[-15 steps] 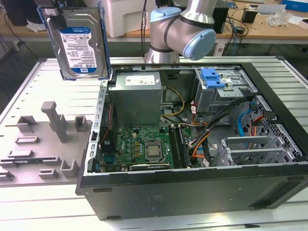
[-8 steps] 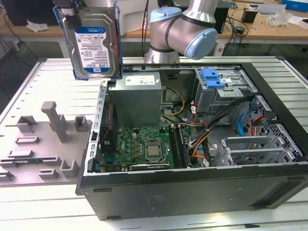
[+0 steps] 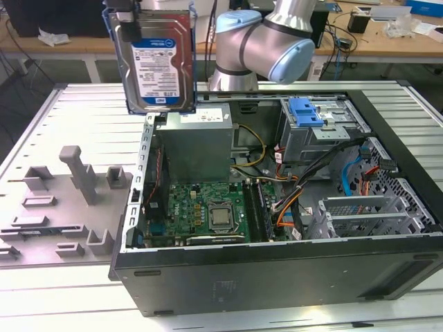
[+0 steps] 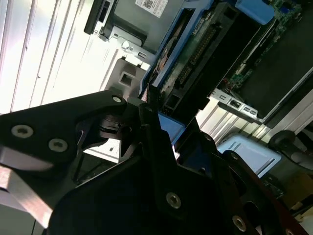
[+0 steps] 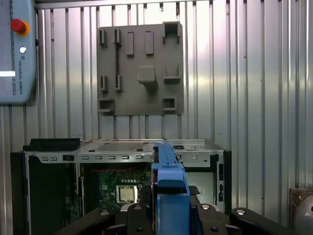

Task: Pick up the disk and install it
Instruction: 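Pick up the disk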

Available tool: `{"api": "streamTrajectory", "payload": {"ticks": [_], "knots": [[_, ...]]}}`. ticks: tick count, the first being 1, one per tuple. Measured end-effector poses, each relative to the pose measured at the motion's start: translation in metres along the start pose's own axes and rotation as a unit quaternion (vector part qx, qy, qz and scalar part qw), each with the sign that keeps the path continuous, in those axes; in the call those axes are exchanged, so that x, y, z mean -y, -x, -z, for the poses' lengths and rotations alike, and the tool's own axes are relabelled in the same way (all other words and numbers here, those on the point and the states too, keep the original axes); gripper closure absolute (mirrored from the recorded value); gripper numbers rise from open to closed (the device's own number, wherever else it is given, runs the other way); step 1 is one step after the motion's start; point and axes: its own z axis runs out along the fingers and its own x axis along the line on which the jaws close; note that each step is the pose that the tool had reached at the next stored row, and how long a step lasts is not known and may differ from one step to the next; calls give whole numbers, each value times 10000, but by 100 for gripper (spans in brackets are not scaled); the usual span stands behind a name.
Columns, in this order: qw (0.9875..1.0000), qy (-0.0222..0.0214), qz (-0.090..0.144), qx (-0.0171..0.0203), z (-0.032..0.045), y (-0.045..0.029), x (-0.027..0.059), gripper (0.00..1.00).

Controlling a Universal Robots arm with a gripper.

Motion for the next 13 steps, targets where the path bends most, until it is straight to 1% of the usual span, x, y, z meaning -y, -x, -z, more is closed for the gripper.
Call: {"api": "streamTrajectory", "payload": {"ticks": [3, 8, 10, 12, 13], "knots": [[10000, 1, 0, 0, 2, -4, 149, 64], [10000, 0, 0, 0, 2, -8, 309, 64], [10000, 1, 0, 0, 3, -14, 440, 64], [10000, 0, 1, 0, 3, -17, 492, 64], [10000, 1, 1, 0, 3, -19, 531, 64]]}}
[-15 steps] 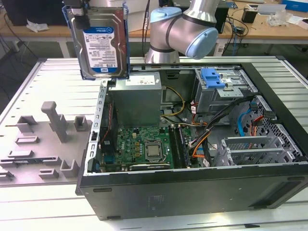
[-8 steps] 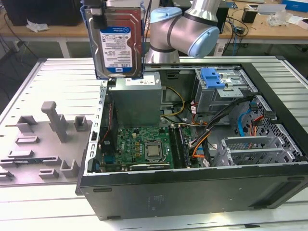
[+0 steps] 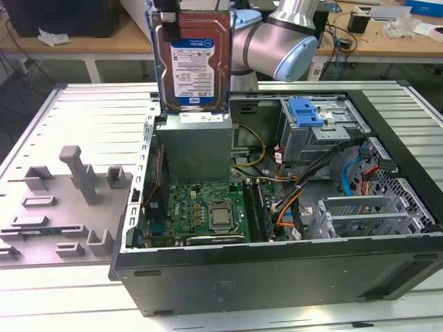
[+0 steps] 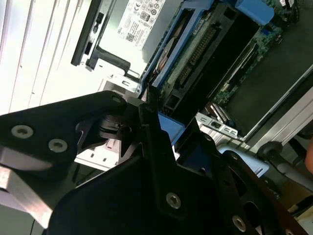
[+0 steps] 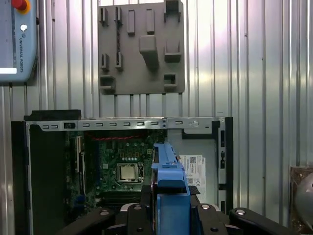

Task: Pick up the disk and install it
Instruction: 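Pick up the disk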

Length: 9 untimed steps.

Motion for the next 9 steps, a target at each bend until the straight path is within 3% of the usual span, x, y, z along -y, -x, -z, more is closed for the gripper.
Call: {"api": "streamTrajectory", "payload": {"ticks": [6, 9], "knots": [[10000, 0, 0, -1, 0, -6, 156, 64], [10000, 0, -1, 0, -1, -6, 158, 64]]}}
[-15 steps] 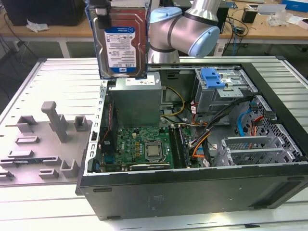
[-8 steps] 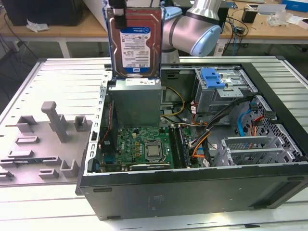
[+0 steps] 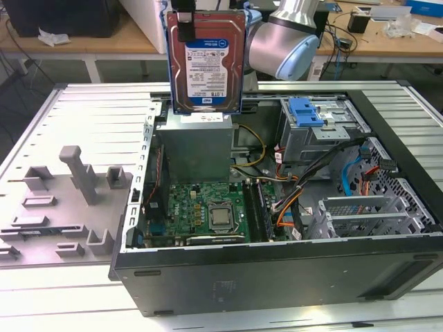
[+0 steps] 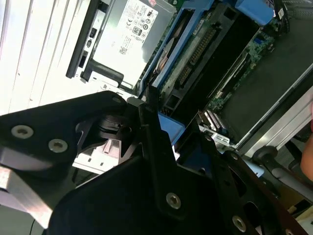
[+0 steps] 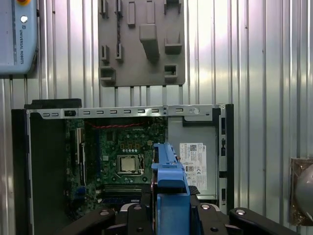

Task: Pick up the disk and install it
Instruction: 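Pick up the disk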

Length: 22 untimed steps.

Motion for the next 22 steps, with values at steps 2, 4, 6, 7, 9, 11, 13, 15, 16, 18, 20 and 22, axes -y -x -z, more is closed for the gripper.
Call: {"api": "streamTrajectory", "payload": {"ticks": [2, 4, 6, 7, 9, 11, 13, 15, 16, 18, 20, 22], "knots": [[10000, 0, 1, 0, 0, 0, 1, 64], [10000, 0, 0, 0, 0, 0, 1, 64], [10000, 0, 2, 1, -1, -7, 2, 64], [10000, 0, 1, 2, -1, -12, 1, 64], [10000, 0, 0, 4, -2, -28, 1, 64], [10000, 0, 1, 10, -5, -62, 2, 64], [10000, 0, 1, 20, -8, -100, 4, 64], [10000, 1, 0, 33, -11, -140, 7, 64], [10000, 1, 0, 40, -13, -156, 8, 64], [10000, 2, 0, 58, -16, -202, 16, 64], [10000, 1, 0, 74, -20, -243, 24, 64], [10000, 1, 1, 88, -23, -284, 32, 64]]}}
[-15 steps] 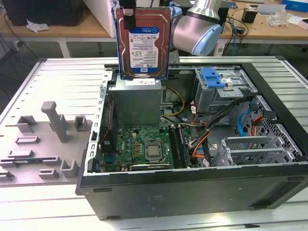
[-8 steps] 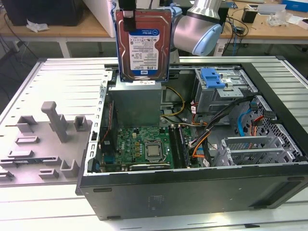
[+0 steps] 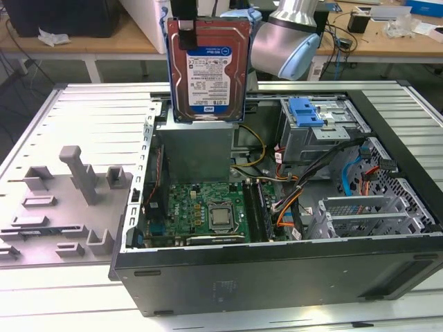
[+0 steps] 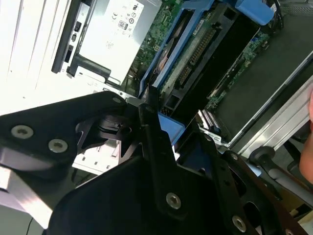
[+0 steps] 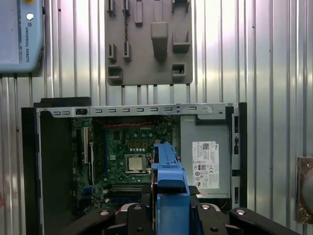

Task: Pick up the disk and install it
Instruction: 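Pick up the disk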

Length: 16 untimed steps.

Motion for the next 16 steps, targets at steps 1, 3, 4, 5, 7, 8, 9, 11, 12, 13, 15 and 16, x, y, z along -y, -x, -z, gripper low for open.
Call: {"api": "streamTrajectory", "payload": {"ticks": [1, 3, 4, 5, 7, 8, 9, 11, 12, 13, 15, 16], "knots": [[10000, 0, -1, 6, -1, -19, 3, 64], [10000, 0, 0, 19, -5, -85, 16, 64], [10000, 0, 0, 22, -7, -107, 21, 64], [10000, 0, 0, 27, -9, -147, 29, 64], [10000, 0, -1, 32, -13, -202, 39, 64], [10000, 1, -1, 34, -15, -241, 45, 64], [10000, 1, 0, 36, -16, -267, 50, 64], [10000, 0, 0, 41, -22, -345, 61, 64], [10000, 1, -1, 43, -24, -386, 66, 64], [10000, 1, -1, 44, -26, -412, 69, 64], [10000, 0, 0, 49, -31, -493, 79, 64], [10000, 1, 0, 50, -33, -527, 84, 64]]}}
